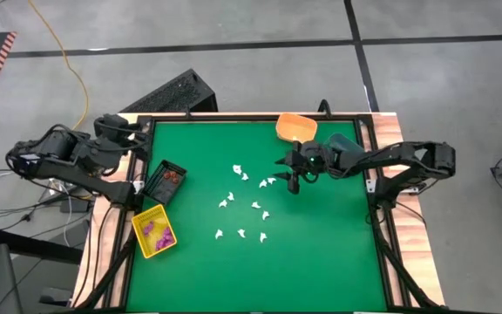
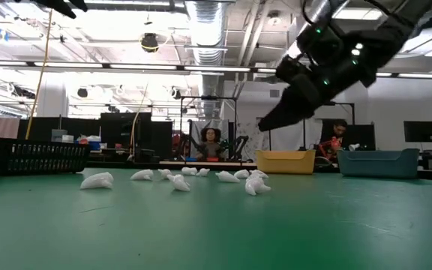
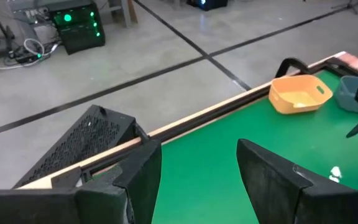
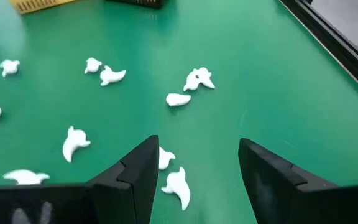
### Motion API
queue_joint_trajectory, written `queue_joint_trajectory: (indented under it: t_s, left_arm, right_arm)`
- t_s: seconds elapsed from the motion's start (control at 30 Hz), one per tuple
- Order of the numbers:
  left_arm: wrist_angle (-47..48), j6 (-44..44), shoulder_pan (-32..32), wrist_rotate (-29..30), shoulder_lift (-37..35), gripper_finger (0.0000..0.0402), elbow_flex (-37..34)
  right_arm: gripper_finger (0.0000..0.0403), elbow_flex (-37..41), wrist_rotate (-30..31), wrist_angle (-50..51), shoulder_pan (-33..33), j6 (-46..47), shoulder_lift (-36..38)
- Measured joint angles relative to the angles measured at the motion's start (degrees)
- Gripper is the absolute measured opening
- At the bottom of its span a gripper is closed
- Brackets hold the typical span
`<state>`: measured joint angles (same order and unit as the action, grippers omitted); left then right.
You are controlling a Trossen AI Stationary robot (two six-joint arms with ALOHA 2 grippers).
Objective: Sort Halloween decoration
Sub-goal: Put the white ghost toy into the light orange bin
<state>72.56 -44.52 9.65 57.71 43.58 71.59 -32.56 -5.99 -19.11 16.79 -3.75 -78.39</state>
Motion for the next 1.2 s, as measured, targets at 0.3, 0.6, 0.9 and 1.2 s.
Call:
queue_joint_trajectory:
  t_s: [0.3,0.6,0.9,1.2]
  left_arm:
    - [-0.1,-5.6,0.0,-0.8,0.1,0.0199,-7.3]
    - [-0.2,-6.2,0.0,-0.1,0.3,0.0199,-7.7]
    - [0.0,-6.2,0.0,0.1,0.3,0.0199,-7.7]
    - [0.0,-6.7,0.0,0.2,0.3,0.0199,-7.7]
  right_arm:
    - [0.0214,4.7,-3.5,-11.0,1.8,-4.3,-5.0]
    - [0.0214,4.7,-7.4,-23.9,2.1,-5.6,-18.7]
    - [0.0214,4.6,-7.7,-30.8,2.1,-6.9,-27.3]
    - [0.0178,4.6,-7.1,-30.1,2.1,-7.0,-28.3]
